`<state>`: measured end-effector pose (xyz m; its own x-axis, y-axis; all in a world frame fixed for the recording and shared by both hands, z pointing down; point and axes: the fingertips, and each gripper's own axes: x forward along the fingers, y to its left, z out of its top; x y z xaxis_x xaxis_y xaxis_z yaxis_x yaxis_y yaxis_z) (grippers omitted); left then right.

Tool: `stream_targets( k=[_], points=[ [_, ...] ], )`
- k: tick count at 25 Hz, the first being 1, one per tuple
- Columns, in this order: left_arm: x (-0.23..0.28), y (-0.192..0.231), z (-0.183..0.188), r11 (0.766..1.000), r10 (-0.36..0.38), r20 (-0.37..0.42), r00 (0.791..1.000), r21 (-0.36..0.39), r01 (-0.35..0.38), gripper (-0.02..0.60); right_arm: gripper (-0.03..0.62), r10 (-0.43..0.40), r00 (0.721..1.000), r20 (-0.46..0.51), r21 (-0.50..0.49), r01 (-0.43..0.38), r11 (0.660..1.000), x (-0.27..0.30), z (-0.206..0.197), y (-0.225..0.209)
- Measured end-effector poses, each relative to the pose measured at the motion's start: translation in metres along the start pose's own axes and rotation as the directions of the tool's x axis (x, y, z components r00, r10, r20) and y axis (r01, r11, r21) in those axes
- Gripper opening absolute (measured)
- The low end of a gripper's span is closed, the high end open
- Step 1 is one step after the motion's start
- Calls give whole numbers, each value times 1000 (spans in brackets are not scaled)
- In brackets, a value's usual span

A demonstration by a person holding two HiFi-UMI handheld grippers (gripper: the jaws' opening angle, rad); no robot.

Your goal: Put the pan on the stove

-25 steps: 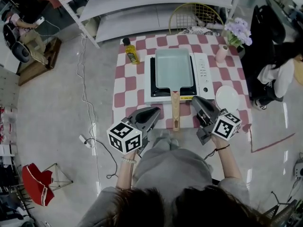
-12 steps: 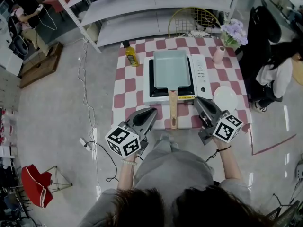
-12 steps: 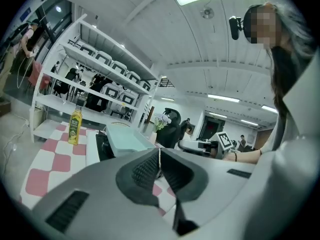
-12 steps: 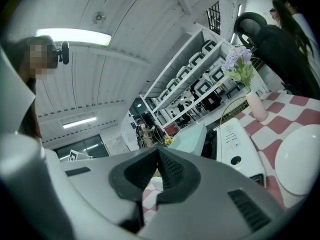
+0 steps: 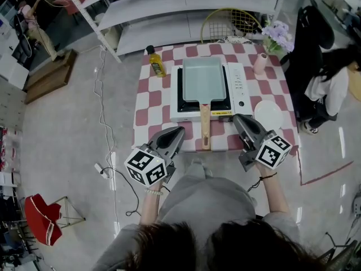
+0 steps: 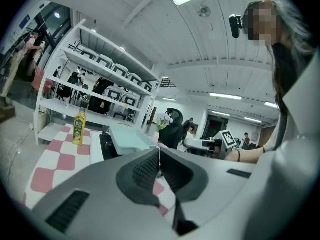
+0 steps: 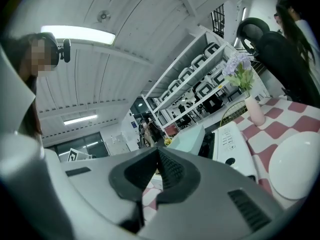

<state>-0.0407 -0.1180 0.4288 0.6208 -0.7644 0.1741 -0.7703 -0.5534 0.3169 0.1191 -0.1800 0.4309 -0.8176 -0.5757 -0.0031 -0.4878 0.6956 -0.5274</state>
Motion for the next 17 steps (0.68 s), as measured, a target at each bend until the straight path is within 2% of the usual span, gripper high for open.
stream_targets(
  k=[17],
  points=[
    [-2,11,-7,999,44,-9,999,31,-44,28,23,18,1000,-3,-43,-18,999,0,0,1]
  ],
)
